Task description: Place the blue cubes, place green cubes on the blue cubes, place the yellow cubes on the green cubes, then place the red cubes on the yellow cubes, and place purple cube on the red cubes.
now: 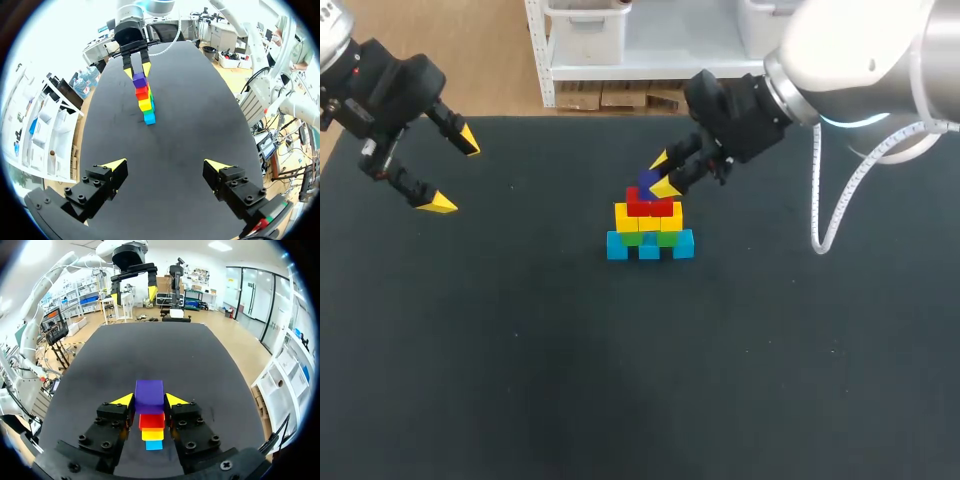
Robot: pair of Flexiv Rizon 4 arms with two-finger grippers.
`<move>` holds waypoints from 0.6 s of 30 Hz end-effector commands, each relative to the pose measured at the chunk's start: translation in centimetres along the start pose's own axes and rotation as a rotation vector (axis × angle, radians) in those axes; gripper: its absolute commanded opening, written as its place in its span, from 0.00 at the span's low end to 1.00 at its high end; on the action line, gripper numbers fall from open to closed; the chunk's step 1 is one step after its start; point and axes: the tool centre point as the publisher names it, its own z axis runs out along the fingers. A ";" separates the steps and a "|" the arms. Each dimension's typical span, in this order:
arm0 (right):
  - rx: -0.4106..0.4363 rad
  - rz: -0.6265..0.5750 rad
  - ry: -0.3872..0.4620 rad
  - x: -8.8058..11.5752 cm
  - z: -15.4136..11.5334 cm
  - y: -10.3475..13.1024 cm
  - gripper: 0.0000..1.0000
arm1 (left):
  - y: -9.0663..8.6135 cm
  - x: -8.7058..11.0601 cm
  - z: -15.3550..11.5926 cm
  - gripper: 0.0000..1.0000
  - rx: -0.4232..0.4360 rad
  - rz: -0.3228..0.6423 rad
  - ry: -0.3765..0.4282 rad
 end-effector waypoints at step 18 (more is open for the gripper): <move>-0.013 -0.005 -0.003 0.1 0.0 -0.3 0.75 | 0.0 0.1 0.0 1.00 -0.001 0.003 -0.003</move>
